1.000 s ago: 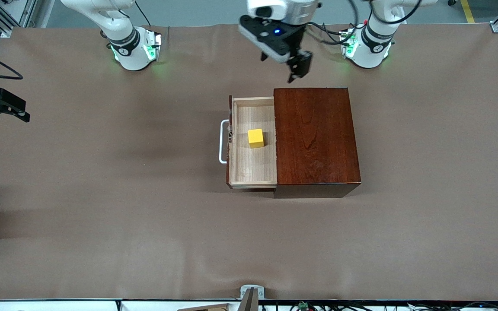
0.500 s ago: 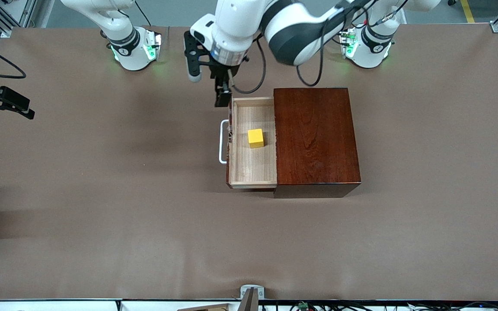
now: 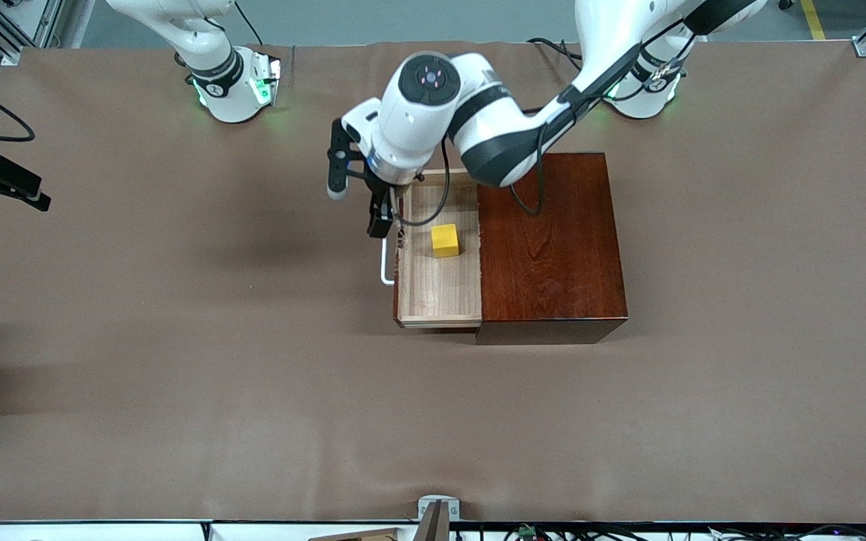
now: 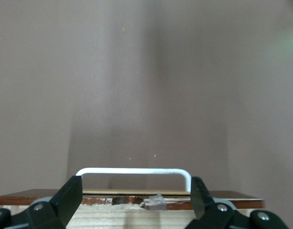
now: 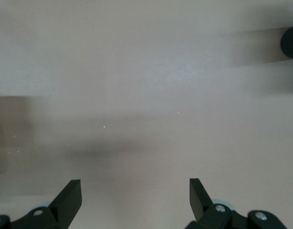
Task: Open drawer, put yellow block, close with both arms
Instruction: 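Move the left gripper down to the front of the open drawer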
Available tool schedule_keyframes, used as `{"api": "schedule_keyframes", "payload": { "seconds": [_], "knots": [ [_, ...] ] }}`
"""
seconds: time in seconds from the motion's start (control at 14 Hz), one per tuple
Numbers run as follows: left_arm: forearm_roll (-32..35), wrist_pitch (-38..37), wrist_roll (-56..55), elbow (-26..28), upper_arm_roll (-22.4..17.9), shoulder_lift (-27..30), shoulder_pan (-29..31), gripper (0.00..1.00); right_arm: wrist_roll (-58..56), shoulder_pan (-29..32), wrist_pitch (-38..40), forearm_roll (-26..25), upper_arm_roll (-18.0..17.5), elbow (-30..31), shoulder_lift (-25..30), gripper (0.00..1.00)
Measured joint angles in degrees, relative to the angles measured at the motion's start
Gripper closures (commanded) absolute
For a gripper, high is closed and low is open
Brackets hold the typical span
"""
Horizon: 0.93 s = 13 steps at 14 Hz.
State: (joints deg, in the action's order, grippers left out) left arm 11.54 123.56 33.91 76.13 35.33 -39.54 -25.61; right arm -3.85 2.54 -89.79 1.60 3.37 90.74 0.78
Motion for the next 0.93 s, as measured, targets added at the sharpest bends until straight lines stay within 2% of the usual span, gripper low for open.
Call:
{"api": "schedule_keyframes", "payload": {
  "seconds": [0.21, 0.5, 0.93],
  "knots": [
    [0.03, 2.0, 2.03, -0.21, -3.85, -2.05, -2.95, 0.0, -0.01, 0.26, -0.01, 0.01, 0.02, 0.0, -0.37, 0.0],
    [0.08, 5.16, 2.09, -0.29, -5.83, -4.6, -3.77, 0.0, -0.02, 1.02, -0.14, 0.03, 0.03, -0.05, -0.4, 0.0],
    [0.47, 5.38, 2.15, -0.48, -7.43, -5.54, -3.89, 0.0, -0.02, 1.07, -0.59, 0.69, 0.03, -0.1, -0.48, 0.0]
  ]
}}
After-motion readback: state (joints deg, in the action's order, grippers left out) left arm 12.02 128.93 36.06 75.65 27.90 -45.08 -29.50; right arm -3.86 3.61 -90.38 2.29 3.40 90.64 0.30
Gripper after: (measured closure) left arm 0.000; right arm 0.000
